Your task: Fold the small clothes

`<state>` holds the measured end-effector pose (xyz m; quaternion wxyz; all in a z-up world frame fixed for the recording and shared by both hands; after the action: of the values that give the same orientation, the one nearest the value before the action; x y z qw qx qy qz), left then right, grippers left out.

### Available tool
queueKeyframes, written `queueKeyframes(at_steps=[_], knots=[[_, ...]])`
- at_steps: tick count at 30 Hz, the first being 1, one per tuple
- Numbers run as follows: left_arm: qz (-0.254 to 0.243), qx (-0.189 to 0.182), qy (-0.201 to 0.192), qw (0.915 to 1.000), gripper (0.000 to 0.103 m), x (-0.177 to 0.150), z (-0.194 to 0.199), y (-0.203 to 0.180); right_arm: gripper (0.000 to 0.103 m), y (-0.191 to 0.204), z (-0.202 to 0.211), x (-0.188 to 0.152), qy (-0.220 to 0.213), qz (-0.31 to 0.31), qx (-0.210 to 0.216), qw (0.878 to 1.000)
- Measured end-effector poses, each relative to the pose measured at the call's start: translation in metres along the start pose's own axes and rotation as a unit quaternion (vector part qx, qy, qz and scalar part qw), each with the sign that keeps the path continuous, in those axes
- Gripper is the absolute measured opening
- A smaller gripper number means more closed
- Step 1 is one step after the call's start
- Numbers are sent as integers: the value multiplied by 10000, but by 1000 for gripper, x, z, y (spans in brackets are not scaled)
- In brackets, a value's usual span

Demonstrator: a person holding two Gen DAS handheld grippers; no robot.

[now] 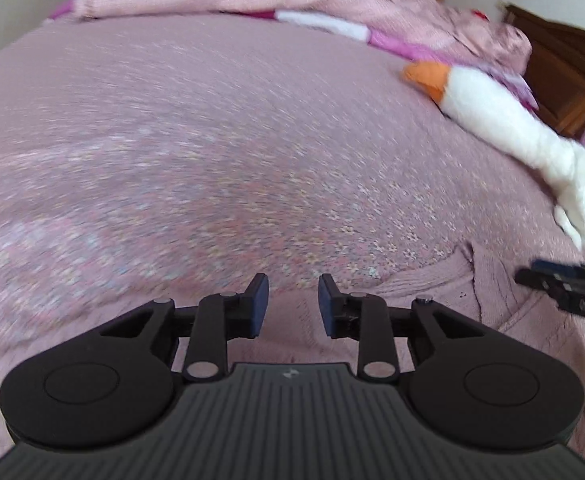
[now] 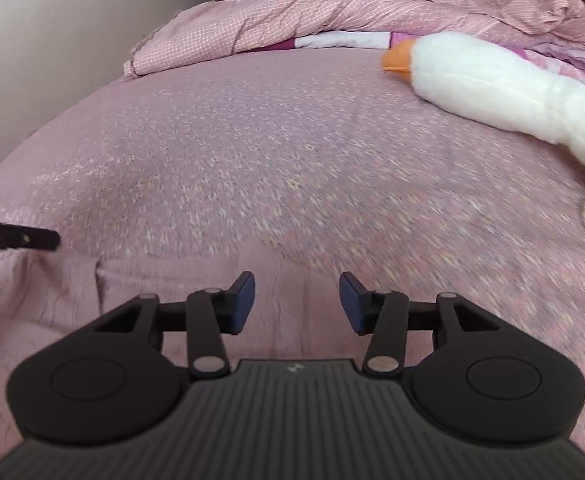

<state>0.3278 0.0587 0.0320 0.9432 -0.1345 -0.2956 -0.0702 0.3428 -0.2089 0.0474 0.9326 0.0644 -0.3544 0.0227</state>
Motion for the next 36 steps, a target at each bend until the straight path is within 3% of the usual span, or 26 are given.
queueKeyframes(at_steps=[6,8,11,14,17,21,23,28,34,36], knots=[[-136,-78,406,9991,37,16,-40,0,49,4,-33,17,213,177,91,9996],[-84,-205,497,9985,51,14,-47,1,49,4,-41,16,318,172,171,9992],[-113,-462,424,9980,60,9,-46,-3,51,4,-46,9,318,129,358,9988],[-140,-938,503,9942,59,-2,-45,-6,51,1,-47,2,181,32,607,9980],[-299,-1049,442,9931,57,-10,-41,-13,51,0,-47,0,132,-23,784,9968],[-226,-1712,339,9844,54,-24,-29,-16,50,4,-41,-3,81,80,1104,9938],[-272,-1687,225,9850,54,-28,-24,-19,48,6,-39,-6,17,210,1091,9938],[-96,-1635,30,9865,50,-34,-13,-15,31,3,-32,-10,-173,225,1029,9943],[-322,-2038,0,9785,50,-43,12,-12,26,0,-26,-13,-302,272,1036,9938],[-553,-1943,-22,9794,50,-46,15,-16,25,1,-28,-14,-294,311,987,9942]])
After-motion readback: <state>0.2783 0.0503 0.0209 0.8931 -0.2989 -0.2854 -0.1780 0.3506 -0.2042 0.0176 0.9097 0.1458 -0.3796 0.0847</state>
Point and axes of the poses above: each gripper's, at about its wrist camera, not at the fingertips, and z roughly against the way its jaws point, y to its left, x to its top, the point moved 3 cm from there along -z, roughly the way its jaws point, and after that the axes turned 5 degrees about y, right-handed, at the moved point
